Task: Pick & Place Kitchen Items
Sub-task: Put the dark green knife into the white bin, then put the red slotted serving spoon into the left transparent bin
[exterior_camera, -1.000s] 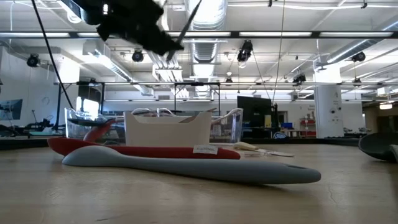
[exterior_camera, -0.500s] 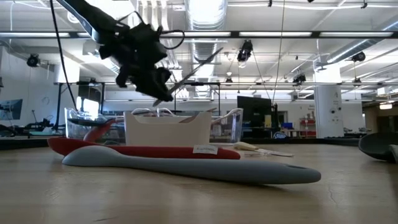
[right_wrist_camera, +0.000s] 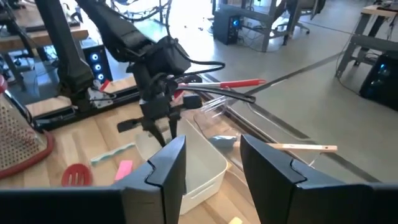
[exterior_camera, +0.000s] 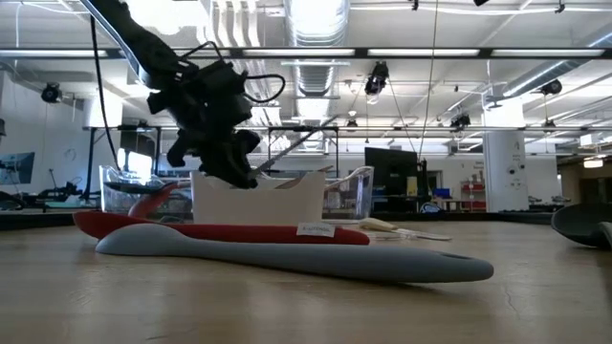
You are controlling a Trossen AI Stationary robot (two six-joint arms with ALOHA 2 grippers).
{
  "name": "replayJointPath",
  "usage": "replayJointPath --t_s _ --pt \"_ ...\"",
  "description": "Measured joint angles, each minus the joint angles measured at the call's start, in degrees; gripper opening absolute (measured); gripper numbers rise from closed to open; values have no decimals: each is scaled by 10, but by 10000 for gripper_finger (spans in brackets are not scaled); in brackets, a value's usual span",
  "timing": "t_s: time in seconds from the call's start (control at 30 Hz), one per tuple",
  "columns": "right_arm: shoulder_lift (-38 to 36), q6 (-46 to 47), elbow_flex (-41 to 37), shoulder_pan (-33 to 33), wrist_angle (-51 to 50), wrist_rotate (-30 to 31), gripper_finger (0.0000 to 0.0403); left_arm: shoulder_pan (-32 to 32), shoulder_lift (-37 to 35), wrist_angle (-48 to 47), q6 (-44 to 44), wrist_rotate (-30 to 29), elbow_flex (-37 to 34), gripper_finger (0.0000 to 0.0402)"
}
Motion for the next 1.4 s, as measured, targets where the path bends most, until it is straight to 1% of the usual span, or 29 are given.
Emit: replayJointPath --t_s 0.13,0.3,0.5,0.67,0.7,0.73,0.83,0.9,1.0,1.1,1.23,1.4 --pt "5 0 0 0 2 0 146 0 26 -2 10 -28 9 73" --pt "4 0 0 0 4 0 139 0 46 -30 13 -85 26 73" --pt "4 0 0 0 4 0 139 0 46 -46 29 -90 29 73" --pt "4 0 0 0 3 0 145 0 45 -47 22 -93 28 73" --pt "4 0 0 0 3 0 145 0 45 -47 22 -92 28 81" --pt "4 0 0 0 3 0 146 0 45 -45 22 -92 28 97" --pt "4 0 0 0 3 0 144 -1 45 -39 16 -95 28 163" --pt "4 0 0 0 3 -1 140 -1 45 -41 8 -97 31 200" --pt "4 0 0 0 3 -1 135 -2 44 -45 -17 -99 35 237" --pt "4 0 0 0 3 -2 132 -5 33 -57 -42 -99 42 252" --pt "4 0 0 0 3 -2 135 -15 4 -87 -69 -98 56 254" --pt "4 0 0 0 3 -4 142 -38 -49 -116 -125 -97 73 254"
